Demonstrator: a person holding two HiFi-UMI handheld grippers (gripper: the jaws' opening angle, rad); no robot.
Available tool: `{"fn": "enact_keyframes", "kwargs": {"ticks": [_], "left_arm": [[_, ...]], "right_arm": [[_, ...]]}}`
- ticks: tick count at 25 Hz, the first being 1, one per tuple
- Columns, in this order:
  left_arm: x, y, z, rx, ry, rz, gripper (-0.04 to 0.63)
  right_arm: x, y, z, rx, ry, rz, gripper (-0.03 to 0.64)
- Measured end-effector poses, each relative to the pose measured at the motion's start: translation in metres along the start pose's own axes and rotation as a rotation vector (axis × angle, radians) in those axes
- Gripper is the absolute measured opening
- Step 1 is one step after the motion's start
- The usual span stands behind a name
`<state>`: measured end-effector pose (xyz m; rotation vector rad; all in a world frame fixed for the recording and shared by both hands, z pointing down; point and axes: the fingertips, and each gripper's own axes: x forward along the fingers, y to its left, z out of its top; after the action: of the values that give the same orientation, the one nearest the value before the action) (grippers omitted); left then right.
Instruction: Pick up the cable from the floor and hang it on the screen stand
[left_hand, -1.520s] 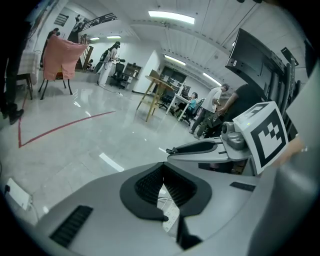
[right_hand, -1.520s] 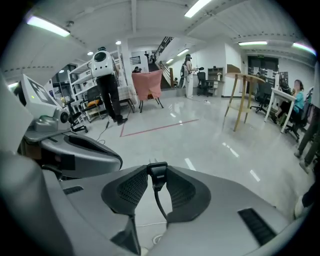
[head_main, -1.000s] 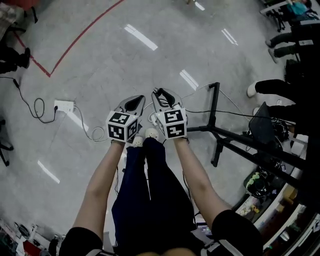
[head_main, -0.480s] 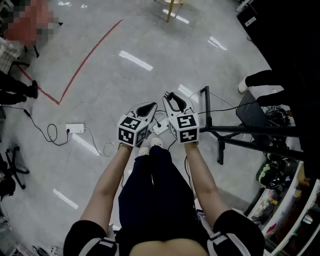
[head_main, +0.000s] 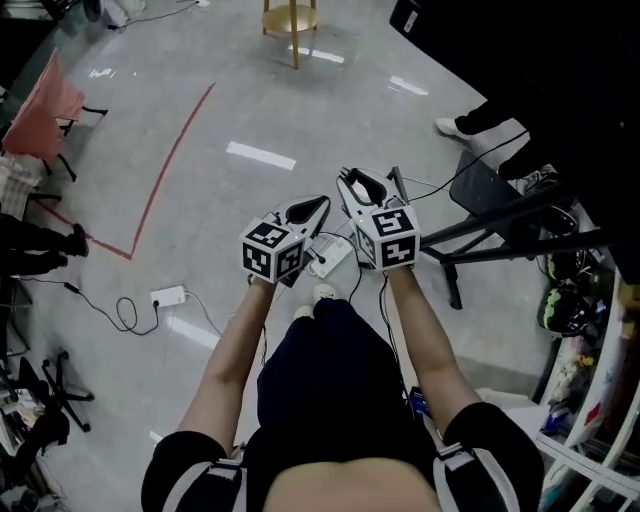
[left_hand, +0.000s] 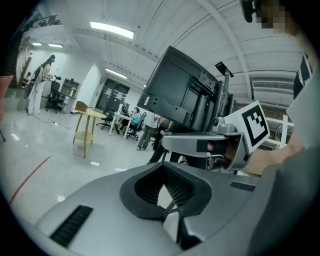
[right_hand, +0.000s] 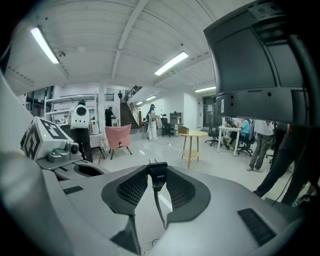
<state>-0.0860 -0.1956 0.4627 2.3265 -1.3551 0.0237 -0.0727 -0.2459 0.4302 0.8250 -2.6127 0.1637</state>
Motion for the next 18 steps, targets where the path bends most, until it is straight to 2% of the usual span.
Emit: {"fn": "enact_keyframes", "kwargs": {"ticks": [5, 9, 15, 18], "left_arm": [[0.019, -0.037, 0.023, 0.063, 0.007, -0.057, 0.006], [0.033, -0.071, 0.043, 0.095, 0.004, -0.132, 0.006], [0.07, -0.111, 0.063, 0.177, 0.006, -0.193, 0.006], [0.086, -0.134, 0.077, 0.163, -0.002, -0.246, 0.006]], "right_arm": [[-0.039, -0.029, 0.022, -0.016, -0.031, -0.037, 0.133], [-0.067, -0.047, 0.04, -0.019, -0.064, -0.075, 0.133], [-0.109, -0.09, 0.074, -0.021, -0.132, -0.17, 0.133], [-0.132, -0.113, 0.099, -0.019, -0.172, -0.206, 0.133]]}}
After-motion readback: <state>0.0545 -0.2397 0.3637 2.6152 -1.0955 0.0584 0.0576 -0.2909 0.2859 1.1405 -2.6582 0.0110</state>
